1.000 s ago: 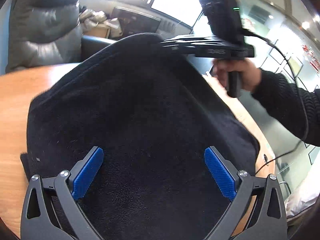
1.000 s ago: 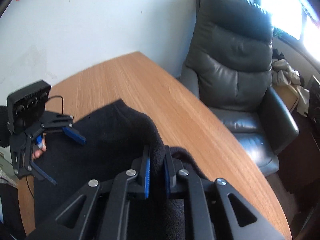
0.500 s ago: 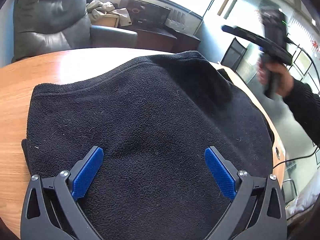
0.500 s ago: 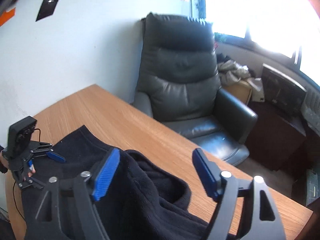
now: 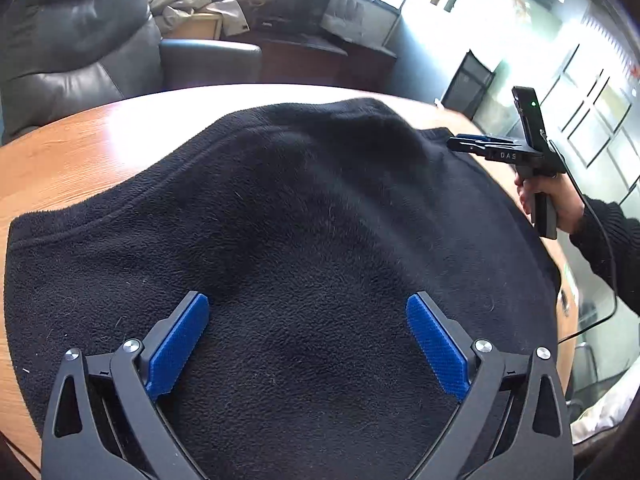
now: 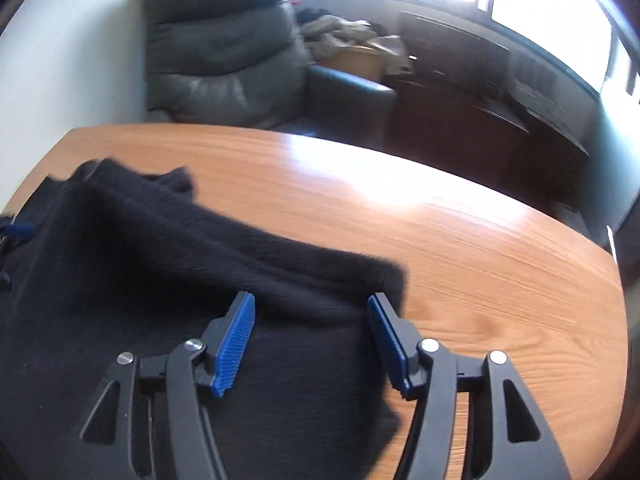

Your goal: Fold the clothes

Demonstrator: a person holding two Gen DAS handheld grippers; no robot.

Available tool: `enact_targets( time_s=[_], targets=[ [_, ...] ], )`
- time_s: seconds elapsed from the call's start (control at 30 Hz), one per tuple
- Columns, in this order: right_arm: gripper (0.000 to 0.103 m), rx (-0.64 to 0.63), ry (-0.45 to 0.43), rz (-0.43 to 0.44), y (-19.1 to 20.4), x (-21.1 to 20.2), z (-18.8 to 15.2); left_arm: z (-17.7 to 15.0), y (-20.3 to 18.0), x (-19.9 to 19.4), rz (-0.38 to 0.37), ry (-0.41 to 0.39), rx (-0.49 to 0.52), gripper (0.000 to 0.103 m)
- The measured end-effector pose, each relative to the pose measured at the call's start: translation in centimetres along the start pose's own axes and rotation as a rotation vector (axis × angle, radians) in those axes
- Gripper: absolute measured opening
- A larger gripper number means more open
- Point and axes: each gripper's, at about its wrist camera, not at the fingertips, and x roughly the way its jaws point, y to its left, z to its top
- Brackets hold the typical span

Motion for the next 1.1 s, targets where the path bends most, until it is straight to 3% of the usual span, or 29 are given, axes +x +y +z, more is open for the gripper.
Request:
enact_targets(
  time_s=[0.07,0.13,0.2,0.3,0.37,0.43,0.5,0.53,0.57,0.63,0.7,0.77,0.83,0.93,0.97,1.03,1.07,1.1],
  targets=[
    [0.063,0.04,-0.049,0.041,-1.1,-1.7,0.9,0.4,0.1,-0.3,0.015,-0.003,-0.012,0.1],
    [0.064,-0.019,-0.084,0.113,0.5,-2.9,1.9,1.0,-0.1,-0.9,0.006,-0.027,-0.009,0.1],
    [0.068,-0.086,-0.079,0.233,3.1,-2.8,2.6,1.7,-0.5,-1.7,-0.008,-0.066,0.007,0.101],
    [0.067,-0.173,0.014,0.31,7.5,0.2,1.4,3.2,-0.5,-1.4,0.001,-0.093,0.035,0.102],
    [0.065,-0.164,0.085,0.268,7.4,3.6,0.1,3.9,1.0,0.4,0.06,-0.042,0.015,0.102],
    [0.055,-0.106,0.052,0.241,5.5,3.7,-0.1,4.4,3.0,1.2,0.053,-0.01,-0.071,0.096],
    [0.057,-0.062,0.056,0.064,3.0,3.0,0.3,4.9,4.4,1.3,0.067,0.001,-0.124,0.097],
    [0.057,-0.032,0.066,0.0,1.6,2.7,0.2,5.0,4.7,1.1,0.13,0.015,-0.111,0.095],
    [0.057,0.004,0.071,-0.03,0.3,1.9,0.3,5.0,4.9,0.8,0.145,0.023,-0.114,0.094],
    [0.058,0.026,0.018,0.003,-0.3,-1.3,0.3,5.0,4.8,-0.5,0.134,0.016,-0.123,0.094],
    [0.06,-0.008,-0.047,0.112,1.4,-4.8,-0.3,4.8,3.2,-2.2,0.06,-0.019,-0.096,0.095],
    [0.066,-0.091,-0.056,0.258,5.4,-7.1,-1.7,4.2,1.0,-3.4,-0.004,-0.032,-0.053,0.098],
    [0.066,-0.208,-0.016,0.387,10.6,-7.9,-4.6,2.0,-0.2,-2.9,0.015,0.01,-0.012,0.099],
    [0.066,-0.249,0.117,0.344,12.7,-6.2,-10.1,-1.4,-1.9,-2.0,0.047,0.074,0.05,0.097],
    [0.059,-0.217,0.149,0.323,11.8,-5.5,-11.8,-1.6,-2.0,-2.1,0.051,0.07,0.063,0.097],
    [0.048,-0.171,0.082,0.309,9.9,-6.3,-13.0,-1.8,-2.1,-2.4,0.058,0.056,0.087,0.096],
    [0.042,-0.177,0.081,0.258,9.8,-6.7,-12.9,-1.9,-2.2,-2.5,0.061,0.049,0.099,0.095],
    [0.042,-0.187,0.081,0.2,9.7,-7.1,-12.8,-2.0,-2.3,-2.7,0.065,0.042,0.111,0.095]
  ],
)
